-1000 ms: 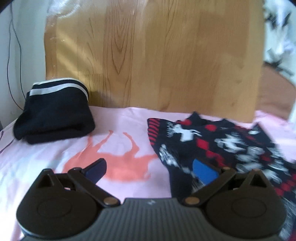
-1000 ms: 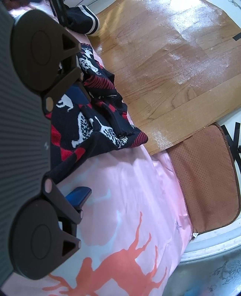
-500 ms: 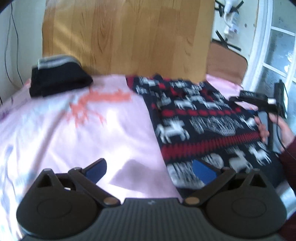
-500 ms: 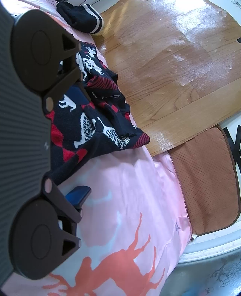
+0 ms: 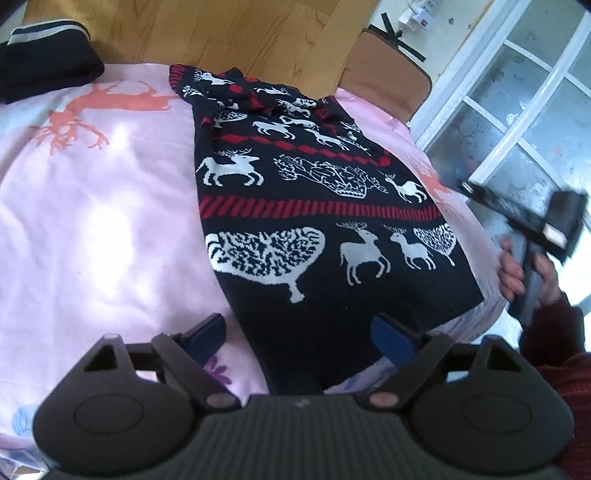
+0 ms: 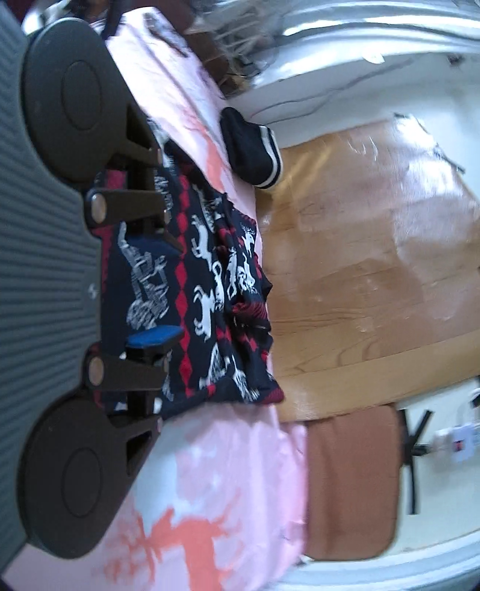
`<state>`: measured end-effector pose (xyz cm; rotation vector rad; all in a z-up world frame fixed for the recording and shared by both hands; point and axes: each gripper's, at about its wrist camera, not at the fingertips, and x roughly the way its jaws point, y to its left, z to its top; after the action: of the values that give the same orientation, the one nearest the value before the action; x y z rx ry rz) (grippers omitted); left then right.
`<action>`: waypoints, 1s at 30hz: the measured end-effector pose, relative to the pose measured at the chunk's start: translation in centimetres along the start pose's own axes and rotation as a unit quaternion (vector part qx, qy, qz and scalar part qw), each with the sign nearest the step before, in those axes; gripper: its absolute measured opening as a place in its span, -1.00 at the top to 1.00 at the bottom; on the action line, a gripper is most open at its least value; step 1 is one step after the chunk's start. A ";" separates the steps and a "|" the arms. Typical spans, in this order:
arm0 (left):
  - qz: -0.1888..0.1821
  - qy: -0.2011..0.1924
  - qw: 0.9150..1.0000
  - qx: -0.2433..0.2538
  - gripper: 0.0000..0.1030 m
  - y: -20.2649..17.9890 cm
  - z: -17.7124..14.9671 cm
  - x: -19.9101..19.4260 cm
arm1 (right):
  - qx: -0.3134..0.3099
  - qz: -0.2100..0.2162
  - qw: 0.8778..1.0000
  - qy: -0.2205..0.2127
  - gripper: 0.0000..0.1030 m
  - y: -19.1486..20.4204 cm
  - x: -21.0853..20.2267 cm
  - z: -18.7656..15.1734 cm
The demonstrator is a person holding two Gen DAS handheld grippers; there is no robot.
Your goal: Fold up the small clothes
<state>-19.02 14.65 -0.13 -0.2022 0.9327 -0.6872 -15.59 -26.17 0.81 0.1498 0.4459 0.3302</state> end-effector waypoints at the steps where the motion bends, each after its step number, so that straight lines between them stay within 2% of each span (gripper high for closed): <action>1: -0.002 -0.002 1.000 -0.005 -0.66 0.2 0.0 0.0 | -0.007 -0.006 1.000 -0.002 0.12 -0.3 -1.0 -0.3; 3: -0.005 -0.006 1.000 -0.016 -0.61 0.5 0.1 0.2 | -0.009 -0.025 1.000 -0.001 0.07 -1.3 -3.2 -1.1; 4: -0.004 -0.008 1.000 -0.018 -0.50 0.6 0.3 0.3 | -0.004 -0.033 0.999 0.002 0.05 -1.9 -3.8 -1.6; 6: 0.000 -0.007 1.000 -0.020 -0.16 0.6 0.6 0.6 | 0.010 -0.056 0.998 0.012 -0.04 -2.8 -5.1 -2.8; 8: 0.002 0.002 1.000 -0.026 0.39 0.7 0.9 0.8 | 0.028 -0.080 0.996 0.024 -0.10 -3.5 -6.1 -4.1; 9: 0.004 0.006 1.000 -0.028 0.52 0.7 0.9 0.9 | 0.039 -0.089 0.995 0.032 -0.10 -3.8 -6.5 -4.8; 10: 0.004 0.013 0.999 -0.029 0.77 0.7 1.0 1.1 | 0.047 -0.092 0.994 0.039 -0.10 -4.0 -6.7 -5.5; 13: -0.005 0.015 0.999 -0.038 0.78 1.0 1.0 1.2 | 0.065 -0.093 0.991 0.070 0.01 -3.9 -6.9 -7.8; 14: -0.010 0.014 0.999 -0.041 0.78 1.0 1.1 1.2 | 0.052 -0.103 0.992 0.054 0.41 -3.2 -7.2 -8.5; 15: -0.018 0.011 0.999 -0.045 0.78 1.1 1.3 1.0 | 0.046 -0.095 0.993 0.058 0.75 -2.8 -7.2 -8.8; 17: -0.044 -0.005 0.997 -0.061 0.78 1.5 1.9 0.3 | 0.066 -0.069 0.994 0.058 0.76 -2.7 -7.2 -8.6; 21: -0.079 -0.067 0.990 -0.093 0.78 2.6 4.3 -1.3 | 0.102 0.002 0.995 0.000 0.77 -3.4 -7.6 -5.7; 23: -0.091 -0.099 0.982 -0.131 0.78 3.9 6.2 -1.7 | 0.106 0.023 0.994 -0.031 0.77 -3.7 -7.0 -3.4; 25: -0.093 -0.126 0.973 -0.171 0.78 5.3 8.4 -1.7 | 0.107 0.024 0.992 -0.057 0.77 -4.2 -5.1 -0.1; 27: -0.070 -0.147 0.962 -0.221 0.72 7.4 10.9 -0.8 | 0.112 0.013 0.991 -0.067 0.77 -5.0 -2.1 3.2; 29: -0.002 -0.157 0.949 -0.274 0.30 9.5 12.9 0.8 | 0.136 -0.029 0.988 -0.065 0.73 -5.9 2.1 5.9; 30: 0.036 -0.155 0.944 -0.288 0.28 10.2 13.5 1.3 | 0.148 -0.062 0.985 -0.060 0.60 -6.4 4.9 7.4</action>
<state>-3.18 19.99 2.50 -0.7700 0.8104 -0.2856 -6.30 -30.96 4.09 0.4272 0.3805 0.1290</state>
